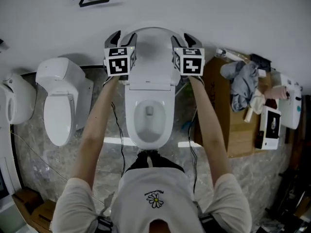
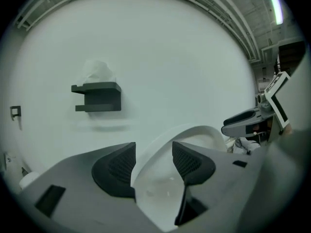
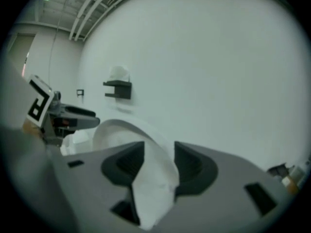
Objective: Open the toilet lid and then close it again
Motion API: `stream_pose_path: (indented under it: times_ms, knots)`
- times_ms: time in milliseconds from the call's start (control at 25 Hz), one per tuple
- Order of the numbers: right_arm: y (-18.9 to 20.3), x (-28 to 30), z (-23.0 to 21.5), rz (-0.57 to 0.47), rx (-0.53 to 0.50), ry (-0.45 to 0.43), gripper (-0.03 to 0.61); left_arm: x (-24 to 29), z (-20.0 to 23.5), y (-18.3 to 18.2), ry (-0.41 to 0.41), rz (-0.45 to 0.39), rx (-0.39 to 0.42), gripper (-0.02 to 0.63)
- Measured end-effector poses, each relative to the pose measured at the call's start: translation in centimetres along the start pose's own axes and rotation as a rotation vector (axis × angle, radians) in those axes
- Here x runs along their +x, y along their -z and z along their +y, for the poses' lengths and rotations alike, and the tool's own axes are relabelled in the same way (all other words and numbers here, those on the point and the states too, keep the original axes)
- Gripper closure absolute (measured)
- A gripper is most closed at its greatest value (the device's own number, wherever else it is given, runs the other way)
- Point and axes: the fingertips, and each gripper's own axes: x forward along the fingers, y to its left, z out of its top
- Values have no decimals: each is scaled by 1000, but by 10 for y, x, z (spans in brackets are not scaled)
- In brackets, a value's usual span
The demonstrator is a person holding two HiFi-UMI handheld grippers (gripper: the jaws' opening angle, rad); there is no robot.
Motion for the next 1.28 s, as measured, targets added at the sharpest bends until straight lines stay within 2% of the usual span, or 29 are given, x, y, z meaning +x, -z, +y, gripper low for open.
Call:
stream_pose_path:
  times_ms: [200,280,400,520,640,800,1040,1280]
  knots:
    - [10,32,-9,60,-21,16,385,31,9,17,-8,61,-4,373]
    - [12,40,-8,79,-27,13,387,39,9,19,-3,84,6,397]
    - [17,48,-11,92,3,12,387,48,5,22,19,115,-8,403]
    - [17,46,-15,61,53,35,391,48,4,22,20,107,-27,407]
    - [19,41,-17,40,80,46,423,43,4,25,21,94,-31,413]
    - [18,35,-15,29,78,58,430,37,6,23,18,81,-27,448]
    - [25,17,-10,21,71,72,431,18,0,27,5,61,-17,456]
    - [33,-12,1,-1,60,94,431,-13,-8,33,25,37,0,456]
